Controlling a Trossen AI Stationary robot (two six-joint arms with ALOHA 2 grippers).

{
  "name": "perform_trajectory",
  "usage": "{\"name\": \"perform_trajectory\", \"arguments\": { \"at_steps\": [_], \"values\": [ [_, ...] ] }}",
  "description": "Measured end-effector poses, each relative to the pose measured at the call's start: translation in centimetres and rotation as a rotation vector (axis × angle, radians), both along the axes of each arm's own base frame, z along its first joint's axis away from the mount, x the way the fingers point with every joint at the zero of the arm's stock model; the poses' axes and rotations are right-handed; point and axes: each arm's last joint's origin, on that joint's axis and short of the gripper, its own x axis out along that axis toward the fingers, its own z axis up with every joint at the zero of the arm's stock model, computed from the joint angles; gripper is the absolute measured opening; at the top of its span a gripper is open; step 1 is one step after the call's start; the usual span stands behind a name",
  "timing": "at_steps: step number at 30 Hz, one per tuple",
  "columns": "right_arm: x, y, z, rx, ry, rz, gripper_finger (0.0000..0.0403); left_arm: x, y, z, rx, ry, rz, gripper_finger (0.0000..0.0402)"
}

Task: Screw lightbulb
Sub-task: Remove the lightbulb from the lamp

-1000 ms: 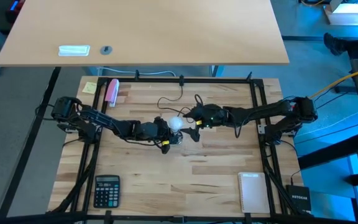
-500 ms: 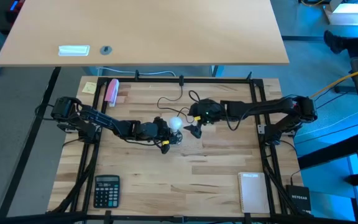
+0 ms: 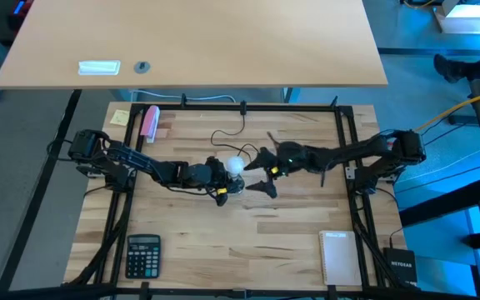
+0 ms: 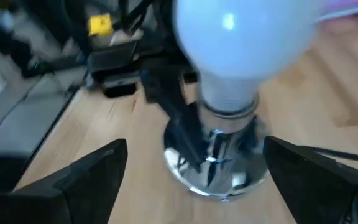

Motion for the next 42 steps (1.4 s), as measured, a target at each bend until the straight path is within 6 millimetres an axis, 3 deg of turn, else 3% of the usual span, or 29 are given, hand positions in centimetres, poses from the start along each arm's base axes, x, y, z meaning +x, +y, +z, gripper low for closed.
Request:
{"name": "perform_trajectory", "arguments": {
  "at_steps": [2,6,15,25,34,42],
  "values": [
    [-0.8,0.1,-0.9,0.034,-0.075,-0.063,0.0375,0.0,0.0,0.0,-0.003,0.000,0.002,0.0169],
    [-1.8,-0.2,-0.8,0.151,-0.252,-0.183,0.0374,0.0,0.0,0.0,-0.006,0.002,0.003,0.0169],
    [-1.2,-0.6,0.3,0.165,-0.304,-0.382,0.0374,0.1,0.1,0.1,-0.037,-0.024,0.039,0.0169],
    [0.5,-0.3,1.2,0.161,-0.316,-0.303,0.0374,0.1,0.9,0.2,-0.085,-0.057,0.166,0.0169],
    [3.1,-0.7,0.7,0.074,-0.257,-0.346,0.0374,0.1,0.9,0.3,-0.086,-0.067,0.165,0.0169],
    [4.4,-0.7,1.4,0.028,-0.260,-0.304,0.0366,0.1,0.9,0.3,-0.082,-0.064,0.164,0.0169]
  ]
}}
